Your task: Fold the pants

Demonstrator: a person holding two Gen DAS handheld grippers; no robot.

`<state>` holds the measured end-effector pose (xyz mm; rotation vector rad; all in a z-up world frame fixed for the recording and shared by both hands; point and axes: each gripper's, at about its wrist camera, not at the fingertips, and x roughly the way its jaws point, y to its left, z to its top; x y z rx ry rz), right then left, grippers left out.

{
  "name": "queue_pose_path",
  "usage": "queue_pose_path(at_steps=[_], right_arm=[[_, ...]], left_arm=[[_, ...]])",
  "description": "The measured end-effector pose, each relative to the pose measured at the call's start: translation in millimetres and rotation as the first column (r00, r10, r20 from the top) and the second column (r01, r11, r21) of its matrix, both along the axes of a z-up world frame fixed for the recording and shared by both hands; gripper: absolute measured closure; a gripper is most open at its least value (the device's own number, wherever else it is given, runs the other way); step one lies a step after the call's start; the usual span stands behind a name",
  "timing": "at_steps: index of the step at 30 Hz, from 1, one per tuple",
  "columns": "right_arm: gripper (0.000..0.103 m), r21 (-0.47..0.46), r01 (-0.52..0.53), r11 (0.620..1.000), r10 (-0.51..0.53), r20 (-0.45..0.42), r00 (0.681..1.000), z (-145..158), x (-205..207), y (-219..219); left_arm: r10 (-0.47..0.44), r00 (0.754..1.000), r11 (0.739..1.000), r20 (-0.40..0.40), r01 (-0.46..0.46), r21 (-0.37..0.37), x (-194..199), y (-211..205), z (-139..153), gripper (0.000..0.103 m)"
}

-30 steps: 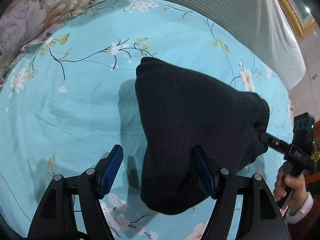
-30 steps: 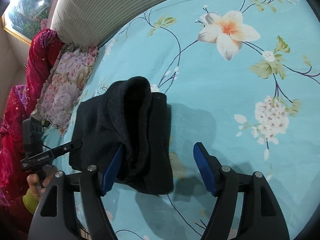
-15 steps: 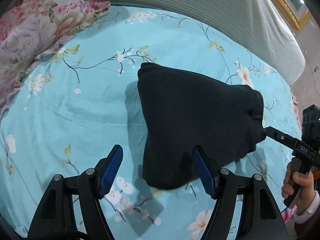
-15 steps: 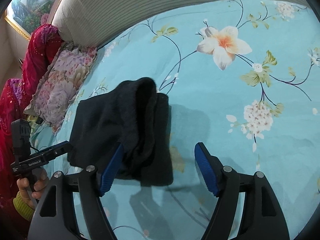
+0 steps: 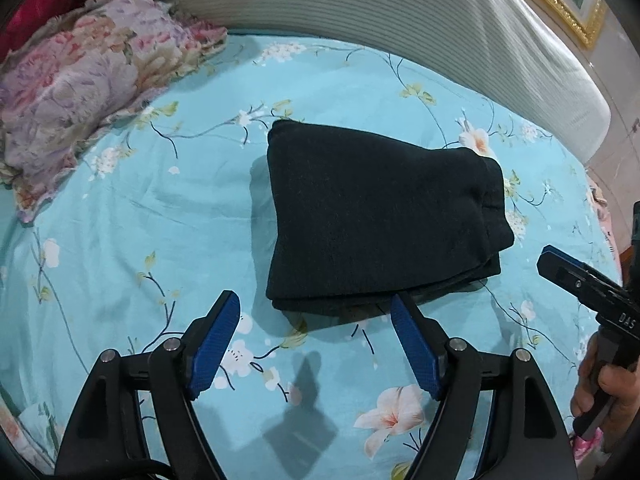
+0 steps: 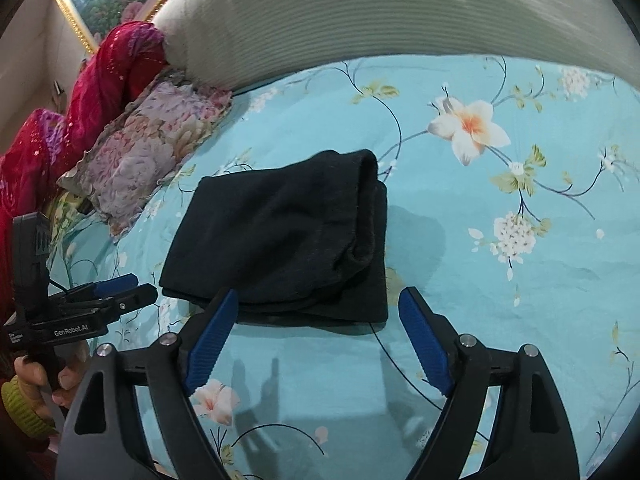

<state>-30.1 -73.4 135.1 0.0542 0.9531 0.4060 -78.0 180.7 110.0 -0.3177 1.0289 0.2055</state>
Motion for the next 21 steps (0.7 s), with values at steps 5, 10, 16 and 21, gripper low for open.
queue_pose_path(at_steps=[5, 10, 16, 21], right_arm=[[0.016, -0.023, -0.014, 1.000, 0.015, 0.037, 0.999, 6, -10, 7], [0.011, -0.058, -0.020, 0.998, 0.024, 0.062, 0.998, 8, -20, 13], [0.010, -0.099, -0.021, 0.995, 0.026, 0.054, 0.998, -1, -23, 19], [0.007, -0.113, -0.031, 0.993, 0.040, 0.076, 0.996, -6, -27, 25]], left_arm=[[0.009, 1.000, 1.000, 0.014, -0.009, 0.023, -6, -5, 6, 0.025], [0.006, 1.000, 0.999, 0.020, -0.007, 0.047, -8, -9, 9, 0.025], [0.022, 0.999, 0.996, 0.027, -0.024, 0.083, -12, -14, 9, 0.021], [0.035, 0.998, 0.995, 0.055, -0.041, 0.095, -17, -15, 8, 0.018]])
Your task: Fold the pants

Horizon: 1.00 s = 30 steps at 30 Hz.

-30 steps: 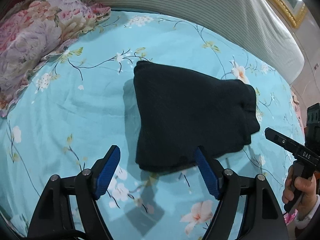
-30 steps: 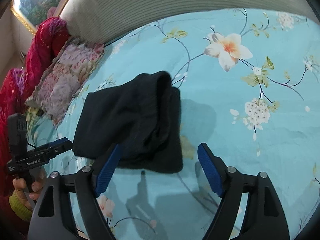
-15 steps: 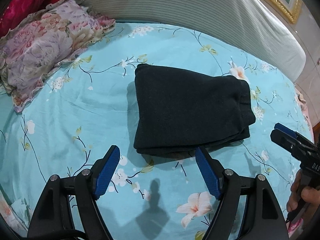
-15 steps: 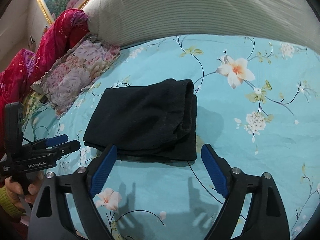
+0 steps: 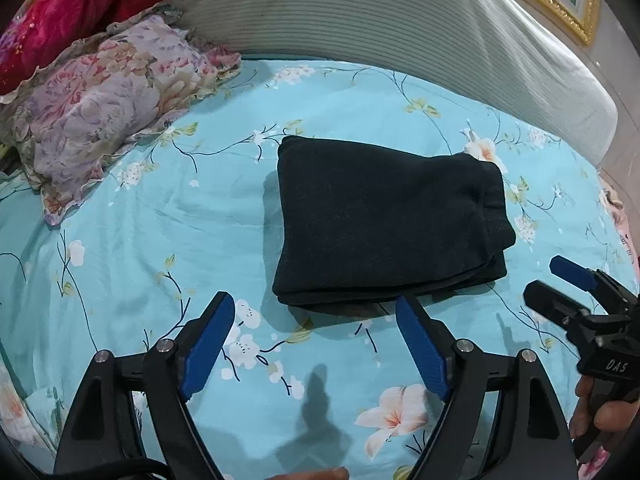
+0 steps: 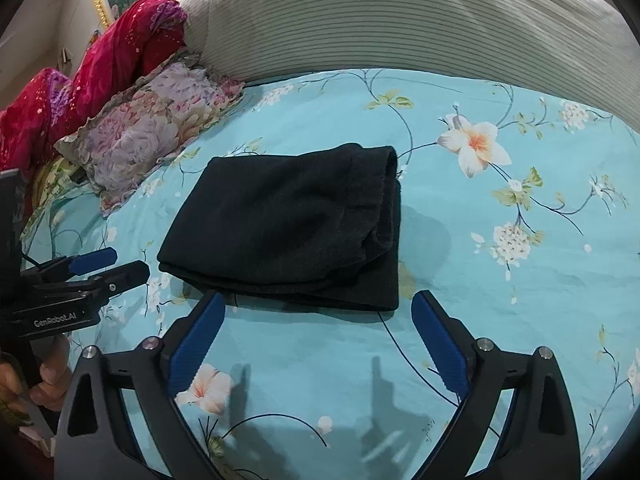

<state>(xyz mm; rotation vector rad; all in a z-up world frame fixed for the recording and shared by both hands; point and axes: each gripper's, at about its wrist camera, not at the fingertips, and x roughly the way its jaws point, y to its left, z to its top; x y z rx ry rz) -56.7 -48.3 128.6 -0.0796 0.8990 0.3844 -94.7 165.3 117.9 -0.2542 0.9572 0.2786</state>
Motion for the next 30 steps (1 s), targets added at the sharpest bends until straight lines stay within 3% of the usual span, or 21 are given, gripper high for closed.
queue_pose_path(at_steps=[8, 30], right_arm=[[0.005, -0.065, -0.040, 0.997, 0.042, 0.024, 0.999, -13, 5, 13], [0.005, -0.069, -0.043, 0.997, 0.046, 0.038, 0.998, -30, 16, 18]], left_arm=[[-0.010, 1.000, 1.000, -0.027, 0.011, 0.022, 4, -2, -11, 0.017], [0.040, 0.999, 0.994, -0.034, -0.036, 0.105, 13, 0, -30, 0.012]])
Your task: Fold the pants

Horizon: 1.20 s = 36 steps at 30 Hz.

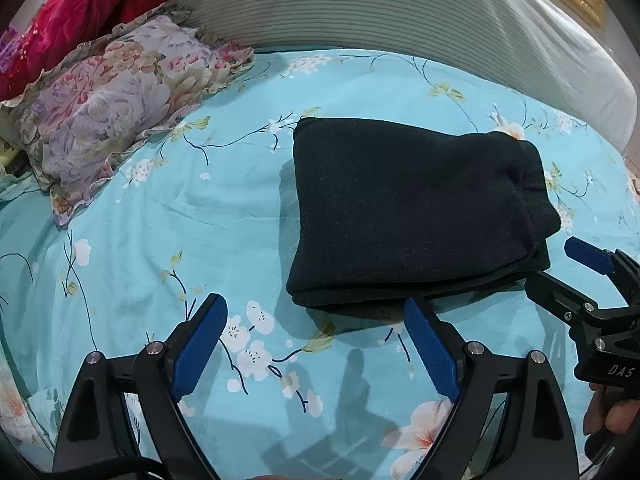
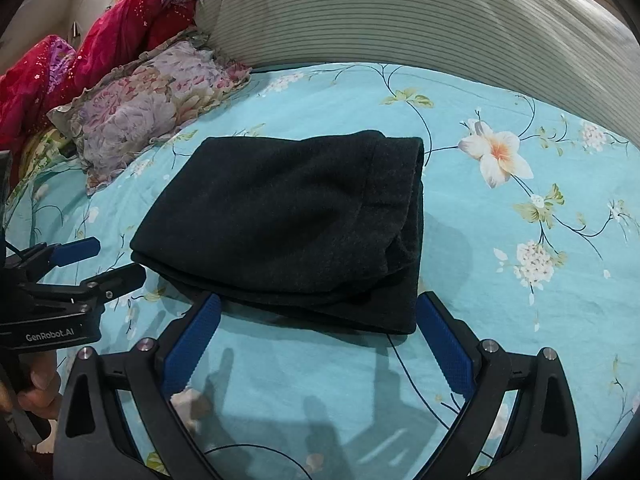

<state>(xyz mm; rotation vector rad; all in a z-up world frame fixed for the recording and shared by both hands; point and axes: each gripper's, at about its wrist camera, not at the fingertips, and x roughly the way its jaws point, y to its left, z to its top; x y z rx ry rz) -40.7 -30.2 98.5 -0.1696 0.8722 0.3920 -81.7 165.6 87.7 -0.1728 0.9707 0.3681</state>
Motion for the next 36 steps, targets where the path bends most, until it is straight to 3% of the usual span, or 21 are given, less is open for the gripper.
queue_pose_path(at_steps=[36], right_arm=[[0.005, 0.015, -0.006, 1.000, 0.006, -0.008, 1.000, -6, 4, 7]], left_arm=[[-0.025, 0.999, 1.000, -0.024, 0.025, 0.014, 12, 1, -8, 0.012]])
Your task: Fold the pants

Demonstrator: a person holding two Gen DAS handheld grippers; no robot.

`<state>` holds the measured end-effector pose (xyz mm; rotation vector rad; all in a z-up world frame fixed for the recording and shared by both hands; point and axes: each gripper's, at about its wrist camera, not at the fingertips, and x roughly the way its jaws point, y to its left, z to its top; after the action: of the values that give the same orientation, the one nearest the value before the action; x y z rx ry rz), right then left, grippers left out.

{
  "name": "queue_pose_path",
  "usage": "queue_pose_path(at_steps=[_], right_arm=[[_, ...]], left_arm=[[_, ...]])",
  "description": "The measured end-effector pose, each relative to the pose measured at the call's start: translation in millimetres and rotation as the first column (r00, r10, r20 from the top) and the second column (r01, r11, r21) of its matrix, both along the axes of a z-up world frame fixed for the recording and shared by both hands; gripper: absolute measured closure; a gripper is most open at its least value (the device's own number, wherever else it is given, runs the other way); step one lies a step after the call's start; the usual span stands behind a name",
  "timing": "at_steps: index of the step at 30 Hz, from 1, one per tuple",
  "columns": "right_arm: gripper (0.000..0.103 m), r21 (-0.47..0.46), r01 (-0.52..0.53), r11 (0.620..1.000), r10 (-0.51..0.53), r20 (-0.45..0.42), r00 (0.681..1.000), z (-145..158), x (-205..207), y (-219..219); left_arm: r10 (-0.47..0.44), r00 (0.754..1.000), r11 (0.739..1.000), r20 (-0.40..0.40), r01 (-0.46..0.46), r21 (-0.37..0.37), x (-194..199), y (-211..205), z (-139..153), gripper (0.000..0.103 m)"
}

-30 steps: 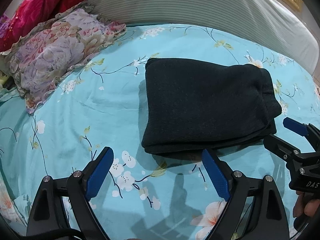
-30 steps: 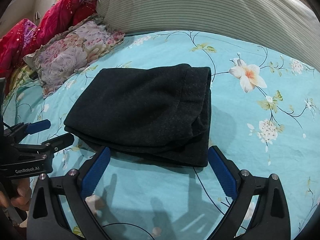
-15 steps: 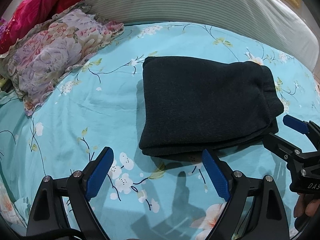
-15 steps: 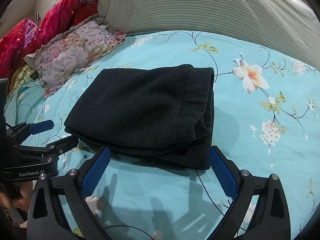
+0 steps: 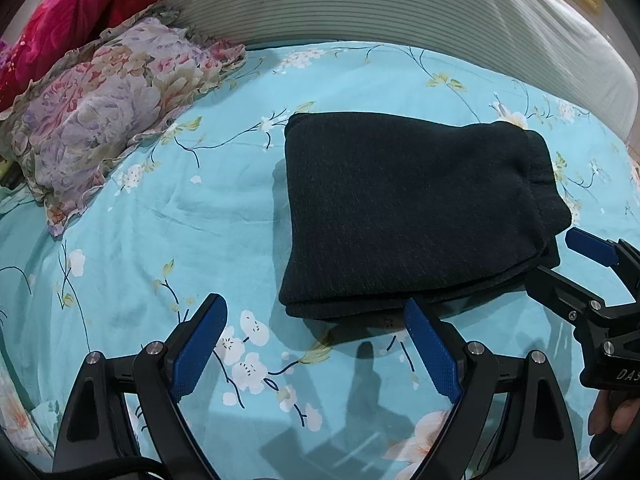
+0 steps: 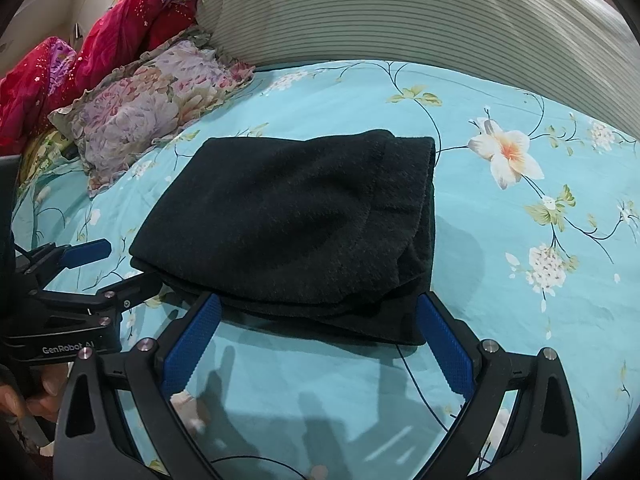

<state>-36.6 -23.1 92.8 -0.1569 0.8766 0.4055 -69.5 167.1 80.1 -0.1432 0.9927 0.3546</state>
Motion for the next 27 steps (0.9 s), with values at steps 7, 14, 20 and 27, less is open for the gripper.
queue_pose_path(at_steps=[7, 14, 20, 27], right_arm=[[0.005, 0.000, -0.004, 1.000, 0.004, 0.000, 1.000, 1.8, 1.7, 2.4], [0.005, 0.002, -0.004, 1.000, 0.004, 0.002, 1.000, 3.6, 1.5, 2.4], [0.005, 0.007, 0.000, 1.000, 0.000, 0.003, 1.000, 5.7, 2.0, 2.0], [0.005, 0.016, 0.003, 1.000, -0.003, 0.011, 1.000, 8.5, 1.7, -0.1]], left_arm=[[-0.001, 1.000, 1.000, -0.003, 0.001, -0.002, 1.1, 1.7, 0.0, 0.012], [0.000, 1.000, 1.000, -0.003, 0.000, -0.001, 1.2, 1.4, 1.4, 0.012], [-0.007, 1.000, 1.000, 0.000, 0.007, 0.006, 2.1, 0.2, 3.3, 0.012], [-0.011, 1.000, 1.000, 0.006, 0.011, 0.009, 3.1, -0.7, 6.4, 0.012]])
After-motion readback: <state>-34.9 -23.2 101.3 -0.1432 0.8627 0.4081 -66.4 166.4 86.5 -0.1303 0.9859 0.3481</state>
